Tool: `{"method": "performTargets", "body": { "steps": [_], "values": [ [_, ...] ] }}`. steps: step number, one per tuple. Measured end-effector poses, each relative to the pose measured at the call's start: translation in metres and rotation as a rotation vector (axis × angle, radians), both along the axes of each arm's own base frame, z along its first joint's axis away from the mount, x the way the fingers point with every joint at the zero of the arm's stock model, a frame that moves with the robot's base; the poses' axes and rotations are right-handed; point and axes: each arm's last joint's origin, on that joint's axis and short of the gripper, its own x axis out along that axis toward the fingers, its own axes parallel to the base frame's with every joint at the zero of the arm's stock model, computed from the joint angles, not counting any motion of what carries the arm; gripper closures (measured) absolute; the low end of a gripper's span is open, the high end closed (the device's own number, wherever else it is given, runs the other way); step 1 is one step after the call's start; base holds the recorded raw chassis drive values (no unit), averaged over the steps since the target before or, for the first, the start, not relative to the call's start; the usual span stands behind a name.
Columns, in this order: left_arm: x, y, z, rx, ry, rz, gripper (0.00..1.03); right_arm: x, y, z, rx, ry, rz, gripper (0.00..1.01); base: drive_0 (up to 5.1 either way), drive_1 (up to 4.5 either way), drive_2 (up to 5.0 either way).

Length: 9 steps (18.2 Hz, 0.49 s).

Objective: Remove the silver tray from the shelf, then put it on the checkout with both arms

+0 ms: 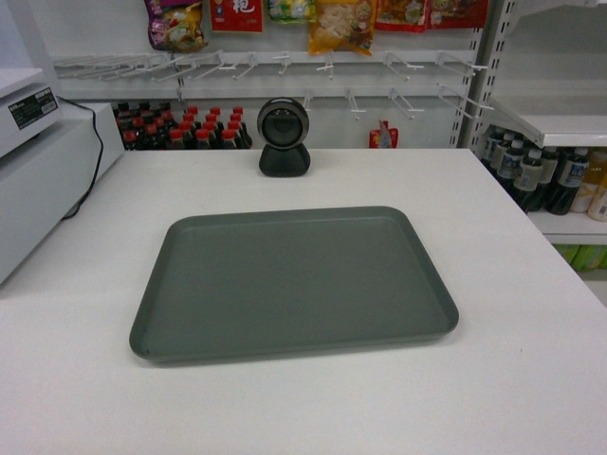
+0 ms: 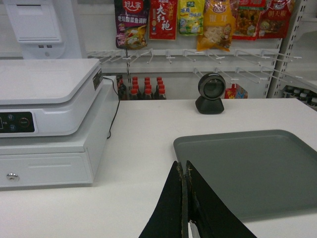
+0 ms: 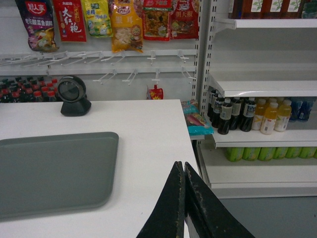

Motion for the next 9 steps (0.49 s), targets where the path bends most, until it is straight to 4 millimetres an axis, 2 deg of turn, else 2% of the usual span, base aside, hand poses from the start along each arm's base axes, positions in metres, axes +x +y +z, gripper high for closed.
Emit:
{"method": "performTargets", "body": {
  "steps": [9],
  "values": [
    [-0.012,0.000,-0.007,0.000,0.055,-0.002,1.02,-0.007,0.000,0.000,0.000,-0.002,0.000,0.98,0.0,0.00,0.0]
  ]
}}
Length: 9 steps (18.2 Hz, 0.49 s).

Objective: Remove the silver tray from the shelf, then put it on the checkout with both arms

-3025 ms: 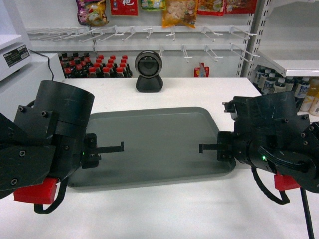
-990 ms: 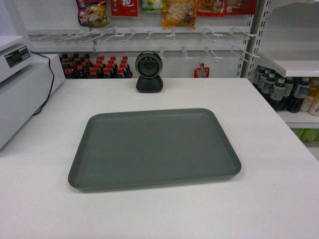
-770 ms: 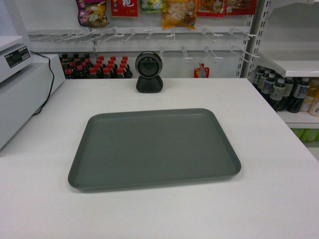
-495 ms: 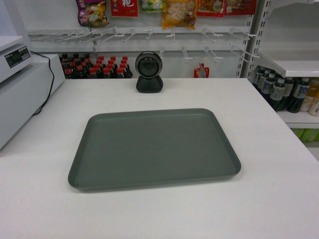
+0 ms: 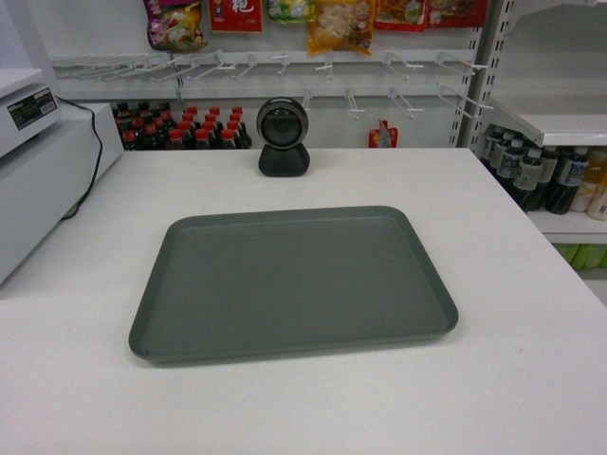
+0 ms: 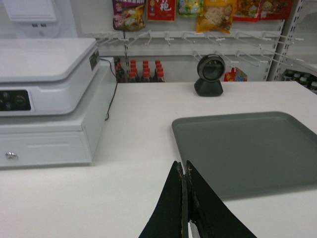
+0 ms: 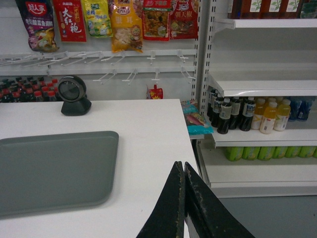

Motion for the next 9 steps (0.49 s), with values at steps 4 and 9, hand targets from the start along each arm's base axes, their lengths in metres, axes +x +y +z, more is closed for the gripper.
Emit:
{"method": "performTargets", "body": {
  "steps": [4,9],
  "values": [
    [-0.002,0.000,0.003,0.000,-0.039,0.002,1.02,-0.011,0.000,-0.001,0.000,0.000,0.003,0.97,0.0,0.00,0.0],
    [-0.002,0.000,0.003,0.000,-0.041,0.002,0.49,-0.011,0.000,-0.003,0.000,0.011,0.003,0.38,0.0,0.00,0.0]
  ]
}}
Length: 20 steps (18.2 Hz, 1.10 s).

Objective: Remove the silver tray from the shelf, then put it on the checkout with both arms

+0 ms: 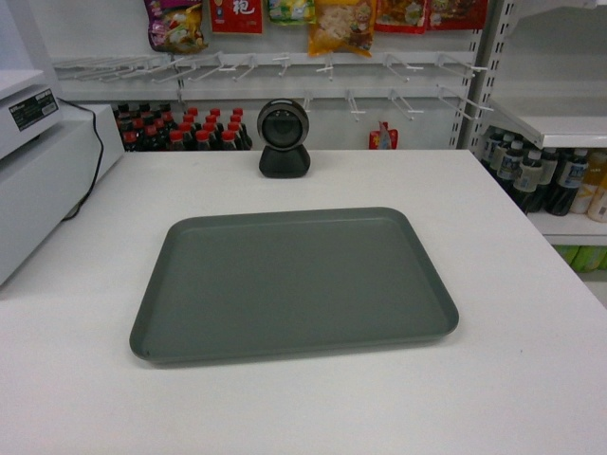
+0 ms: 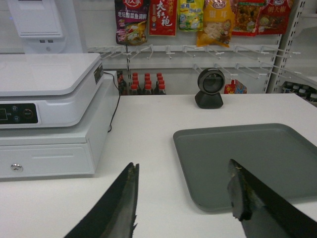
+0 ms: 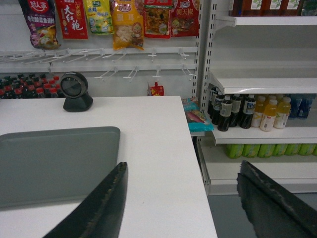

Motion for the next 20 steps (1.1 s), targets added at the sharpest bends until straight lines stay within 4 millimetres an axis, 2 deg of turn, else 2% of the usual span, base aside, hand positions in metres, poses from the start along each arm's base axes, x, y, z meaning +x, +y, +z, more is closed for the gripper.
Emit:
{"method": "performTargets", "body": {
  "steps": [3,4,5,20],
  "values": [
    [0.0000,0.0000,0.0000,0.000,0.000,0.000,0.15,0.0000,0.0000,0.0000,0.000,0.000,0.000,0.03,0.0,0.00,0.0],
    [0.0000,0.0000,0.0000,0.000,0.000,0.000,0.03,0.0000,0.0000,0.0000,0.000,0.000,0.000,0.03,0.0,0.00,0.0],
    [0.0000,0.0000,0.0000,0.000,0.000,0.000,0.06,0.0000,0.0000,0.0000,0.000,0.000,0.000,0.03,0.0,0.00,0.0],
    [0.0000,0.0000,0.0000,0.000,0.000,0.000,0.05,0.0000,0.0000,0.0000,0.000,0.000,0.000,0.03,0.0,0.00,0.0]
  ]
}}
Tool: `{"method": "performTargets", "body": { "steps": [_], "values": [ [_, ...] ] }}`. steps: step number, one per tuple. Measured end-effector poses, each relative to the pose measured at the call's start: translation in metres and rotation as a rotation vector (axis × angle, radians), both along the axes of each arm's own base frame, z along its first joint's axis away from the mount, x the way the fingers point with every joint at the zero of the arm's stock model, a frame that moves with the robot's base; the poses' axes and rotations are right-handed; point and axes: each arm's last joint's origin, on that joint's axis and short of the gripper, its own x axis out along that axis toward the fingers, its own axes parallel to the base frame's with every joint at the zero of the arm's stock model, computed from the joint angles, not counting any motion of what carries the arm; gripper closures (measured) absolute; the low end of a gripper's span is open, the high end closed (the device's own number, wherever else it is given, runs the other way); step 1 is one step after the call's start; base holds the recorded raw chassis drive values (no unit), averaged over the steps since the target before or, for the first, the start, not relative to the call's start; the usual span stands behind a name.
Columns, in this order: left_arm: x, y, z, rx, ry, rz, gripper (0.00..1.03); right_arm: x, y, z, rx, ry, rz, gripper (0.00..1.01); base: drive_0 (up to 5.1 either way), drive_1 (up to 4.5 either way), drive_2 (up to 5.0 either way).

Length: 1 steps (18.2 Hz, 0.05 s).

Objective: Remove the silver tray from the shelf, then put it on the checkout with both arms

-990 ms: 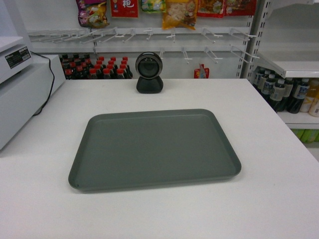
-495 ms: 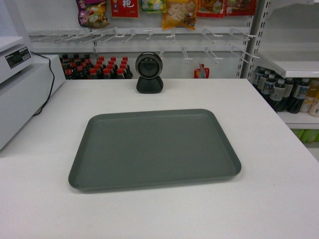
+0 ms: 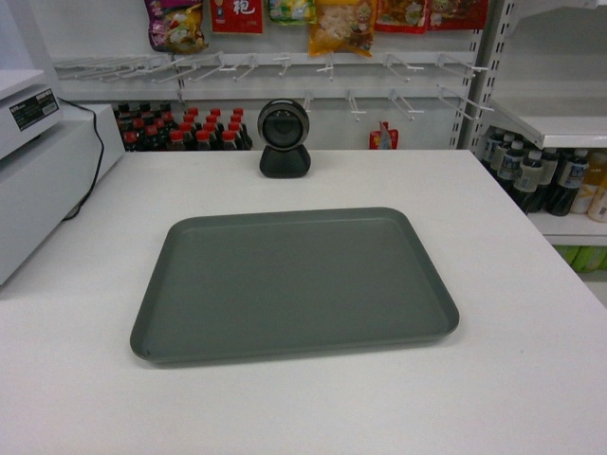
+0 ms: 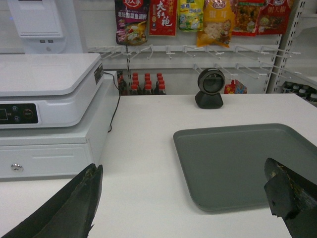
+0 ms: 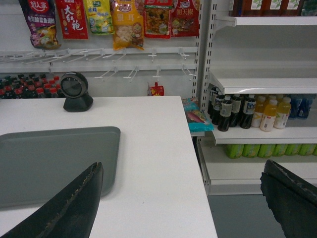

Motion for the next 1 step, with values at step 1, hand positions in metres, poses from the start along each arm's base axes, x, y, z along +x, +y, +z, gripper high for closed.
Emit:
{"method": "performTargets", "body": {
  "steps": [1],
  "values": [
    [0.0000,0.0000,0.0000,0.000,0.000,0.000,0.05,0.0000,0.0000,0.0000,0.000,0.000,0.000,0.03,0.0,0.00,0.0]
  ]
}}
